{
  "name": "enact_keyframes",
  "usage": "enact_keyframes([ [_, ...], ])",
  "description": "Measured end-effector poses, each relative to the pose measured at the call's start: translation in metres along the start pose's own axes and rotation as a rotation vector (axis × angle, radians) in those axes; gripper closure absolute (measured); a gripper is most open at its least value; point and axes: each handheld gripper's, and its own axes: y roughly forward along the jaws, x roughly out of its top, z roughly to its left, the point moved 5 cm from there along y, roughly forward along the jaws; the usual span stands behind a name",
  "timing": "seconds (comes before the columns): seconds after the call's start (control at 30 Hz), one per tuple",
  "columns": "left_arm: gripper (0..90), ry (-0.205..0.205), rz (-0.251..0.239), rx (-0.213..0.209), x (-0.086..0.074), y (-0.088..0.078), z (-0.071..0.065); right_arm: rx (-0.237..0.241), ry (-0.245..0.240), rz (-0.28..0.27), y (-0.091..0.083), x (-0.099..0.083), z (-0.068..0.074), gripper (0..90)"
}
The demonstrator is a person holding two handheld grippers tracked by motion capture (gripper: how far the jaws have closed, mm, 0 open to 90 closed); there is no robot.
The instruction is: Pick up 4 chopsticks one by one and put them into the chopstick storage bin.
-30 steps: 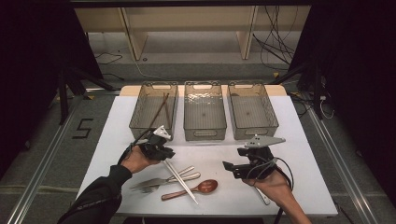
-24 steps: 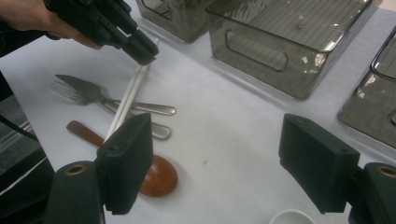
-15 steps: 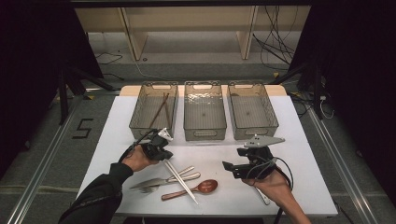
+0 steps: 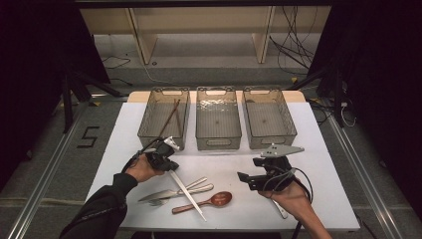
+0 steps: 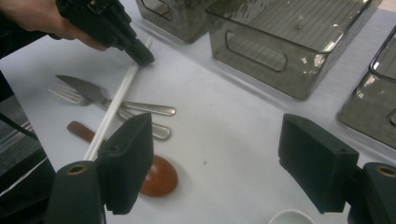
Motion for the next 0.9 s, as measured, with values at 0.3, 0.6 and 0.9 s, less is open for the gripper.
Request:
enact_keyframes([
  [0.3,88.2,-0.026,0.025,0.002,-0.01,-0.004,0.004,-0.001,0.0,-0.002,-0.001,0.0,0.0,27.5],
  [0.6,86.8,-0.063,0.027,0.005,-0.02,-0.009,0.006,-0.001,-0.001,-0.002,-0.001,0.0,0.0,27.6],
  [0.9,85.9,-0.085,0.04,0.0,-0.025,-0.012,0.006,-0.001,-0.002,-0.003,-0.001,0.001,0.0,27.7],
])
